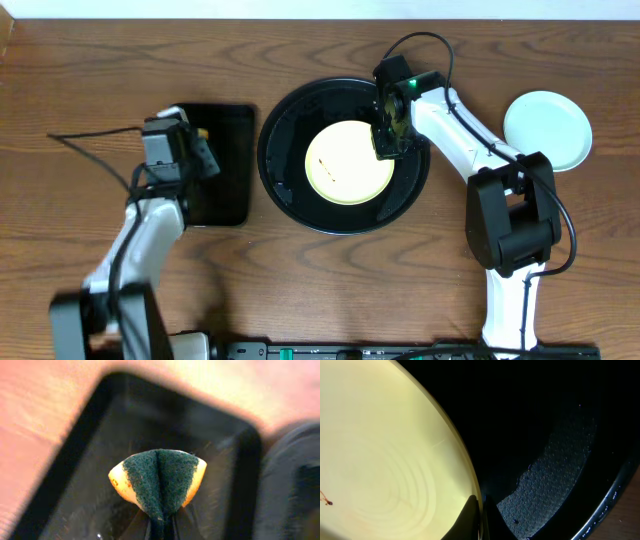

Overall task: Clean dirty plates on tray and stack at the side
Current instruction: 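Lift the sponge from the black tray with the left gripper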

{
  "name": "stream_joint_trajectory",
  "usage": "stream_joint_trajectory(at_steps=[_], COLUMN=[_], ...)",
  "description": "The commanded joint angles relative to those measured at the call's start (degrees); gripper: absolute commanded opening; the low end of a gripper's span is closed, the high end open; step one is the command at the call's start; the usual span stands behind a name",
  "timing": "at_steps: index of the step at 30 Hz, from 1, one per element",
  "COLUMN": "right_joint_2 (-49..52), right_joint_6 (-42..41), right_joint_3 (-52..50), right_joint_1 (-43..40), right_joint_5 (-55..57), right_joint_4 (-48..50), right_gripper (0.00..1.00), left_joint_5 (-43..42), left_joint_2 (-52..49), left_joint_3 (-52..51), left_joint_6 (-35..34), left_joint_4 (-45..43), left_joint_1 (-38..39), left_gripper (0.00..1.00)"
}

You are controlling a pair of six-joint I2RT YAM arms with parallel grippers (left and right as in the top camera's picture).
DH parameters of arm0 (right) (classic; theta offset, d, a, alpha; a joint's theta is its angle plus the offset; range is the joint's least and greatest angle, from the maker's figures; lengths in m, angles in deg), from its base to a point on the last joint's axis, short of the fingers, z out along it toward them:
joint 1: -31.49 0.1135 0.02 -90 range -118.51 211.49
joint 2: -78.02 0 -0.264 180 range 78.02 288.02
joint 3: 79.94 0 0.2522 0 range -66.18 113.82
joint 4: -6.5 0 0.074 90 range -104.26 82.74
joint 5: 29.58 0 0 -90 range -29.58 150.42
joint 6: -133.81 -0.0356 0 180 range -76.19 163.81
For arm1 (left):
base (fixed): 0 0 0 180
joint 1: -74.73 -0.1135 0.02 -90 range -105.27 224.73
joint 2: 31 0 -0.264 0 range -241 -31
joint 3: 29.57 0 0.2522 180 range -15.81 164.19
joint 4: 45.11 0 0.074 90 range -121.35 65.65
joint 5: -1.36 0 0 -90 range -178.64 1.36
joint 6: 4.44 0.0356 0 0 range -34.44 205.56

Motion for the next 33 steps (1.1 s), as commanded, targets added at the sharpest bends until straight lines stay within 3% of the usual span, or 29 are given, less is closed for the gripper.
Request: stream_joint_trajectory(at_steps=[1, 12, 33], right_joint_2=[-0.37, -0.37, -0.35], right_joint_6=[-0.61, -0.61, -0.63], right_joint_3=[-0.31, -0.33, -0.33], right_joint_1=[0.35, 0.37, 0.37], right_joint_5=[0.57, 0.59, 0.96], right_joint_4=[-0.07, -0.15, -0.09], right_gripper=[0.01, 0.01, 0.01], left_joint_5=[1.07, 1.07, 1.11], left_joint_2=[5.73, 12.24, 12.26], left_joint_3=[0.76, 0.76, 0.76], left_joint_6=[3.63, 6.34, 6.36], left_joint_4=[-0.52, -10.86, -13.97], left_joint_1=[-0.17, -0.2, -0.17], left_gripper=[0.08, 0.08, 0.07])
